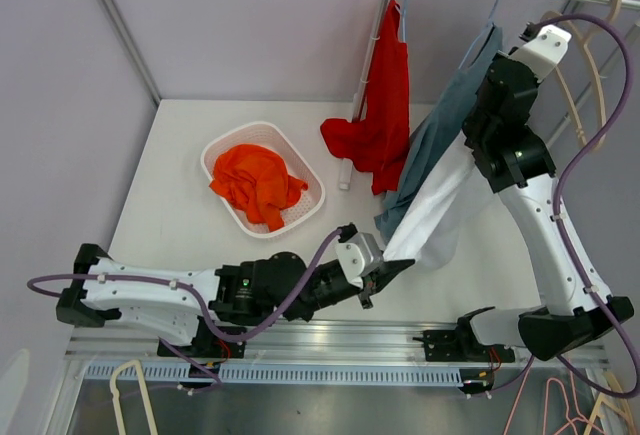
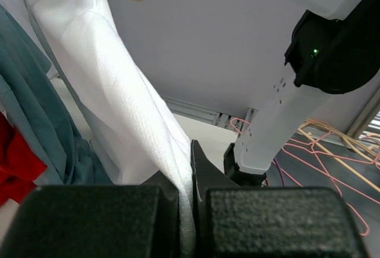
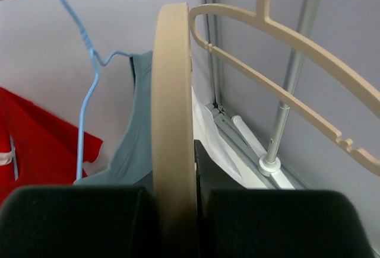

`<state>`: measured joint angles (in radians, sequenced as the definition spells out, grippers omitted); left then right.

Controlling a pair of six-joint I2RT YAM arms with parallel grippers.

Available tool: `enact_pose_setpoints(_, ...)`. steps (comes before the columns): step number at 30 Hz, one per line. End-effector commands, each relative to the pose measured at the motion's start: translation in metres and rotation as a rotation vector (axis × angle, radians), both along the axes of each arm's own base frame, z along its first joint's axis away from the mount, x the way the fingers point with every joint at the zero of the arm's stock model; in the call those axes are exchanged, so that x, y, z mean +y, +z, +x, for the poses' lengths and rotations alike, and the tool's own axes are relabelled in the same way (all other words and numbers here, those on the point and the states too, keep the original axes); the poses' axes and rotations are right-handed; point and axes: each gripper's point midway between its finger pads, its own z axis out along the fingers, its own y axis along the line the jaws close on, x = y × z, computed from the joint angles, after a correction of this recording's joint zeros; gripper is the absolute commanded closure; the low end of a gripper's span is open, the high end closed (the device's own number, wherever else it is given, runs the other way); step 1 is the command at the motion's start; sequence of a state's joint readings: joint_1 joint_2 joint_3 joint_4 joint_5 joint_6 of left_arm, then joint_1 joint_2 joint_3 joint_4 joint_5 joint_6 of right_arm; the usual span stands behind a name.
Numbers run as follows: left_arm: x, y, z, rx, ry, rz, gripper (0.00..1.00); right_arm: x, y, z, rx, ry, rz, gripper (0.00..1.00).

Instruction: Remove the t-shirt from the hanger

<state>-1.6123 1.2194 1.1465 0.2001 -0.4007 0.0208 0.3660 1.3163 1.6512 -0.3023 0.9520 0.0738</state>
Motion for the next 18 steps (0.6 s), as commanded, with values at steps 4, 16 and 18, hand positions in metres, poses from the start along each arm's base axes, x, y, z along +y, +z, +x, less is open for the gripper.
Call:
enact_pose_setpoints(4,0.016,-0.011,-0.013,0.085,-0.016,-0.014,0.99,-0.024,0.028,0.007,-0.121,-0.029,0.031,1.0)
enact_pose_setpoints(16,0.002,-0.071,-0.052,0.188,-0.122,0.033,0.99,-0.039,0.042,0.026,-0.123,-0.022,0.037,1.0)
enact_pose_setpoints(18,-0.005,-0.082,-0.053,0.197,-0.121,0.047,0.99,-0.037,0.043,0.026,-0.132,-0.008,0.045,1.0)
